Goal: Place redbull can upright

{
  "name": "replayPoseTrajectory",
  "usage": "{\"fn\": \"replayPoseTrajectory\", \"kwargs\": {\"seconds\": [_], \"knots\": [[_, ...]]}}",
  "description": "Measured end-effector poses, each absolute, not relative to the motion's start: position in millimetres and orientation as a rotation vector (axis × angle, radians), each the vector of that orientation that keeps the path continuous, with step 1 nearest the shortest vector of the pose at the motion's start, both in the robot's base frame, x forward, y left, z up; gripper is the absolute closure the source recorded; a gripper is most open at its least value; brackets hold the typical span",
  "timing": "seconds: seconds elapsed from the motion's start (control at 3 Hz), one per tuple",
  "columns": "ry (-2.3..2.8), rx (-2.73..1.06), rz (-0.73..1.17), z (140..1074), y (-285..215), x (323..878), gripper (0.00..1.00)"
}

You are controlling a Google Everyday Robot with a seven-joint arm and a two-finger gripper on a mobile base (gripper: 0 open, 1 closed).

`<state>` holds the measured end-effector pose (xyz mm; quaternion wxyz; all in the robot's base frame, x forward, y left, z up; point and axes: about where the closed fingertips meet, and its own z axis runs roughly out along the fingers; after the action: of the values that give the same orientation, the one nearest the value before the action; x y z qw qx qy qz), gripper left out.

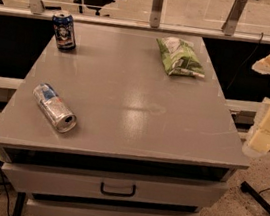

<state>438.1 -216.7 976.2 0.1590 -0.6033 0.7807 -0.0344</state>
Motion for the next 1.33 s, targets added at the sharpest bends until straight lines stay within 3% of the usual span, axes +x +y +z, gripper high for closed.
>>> {"fn": "replayPoseTrajectory", "kwargs": {"seconds": [0.67,1.33], "knots": [[2.186,-1.747,-0.066,982.3,-202.3,446.4,0.00],[1.942,-1.893,0.010,987.7,-131.6,488.8,0.00]]}}
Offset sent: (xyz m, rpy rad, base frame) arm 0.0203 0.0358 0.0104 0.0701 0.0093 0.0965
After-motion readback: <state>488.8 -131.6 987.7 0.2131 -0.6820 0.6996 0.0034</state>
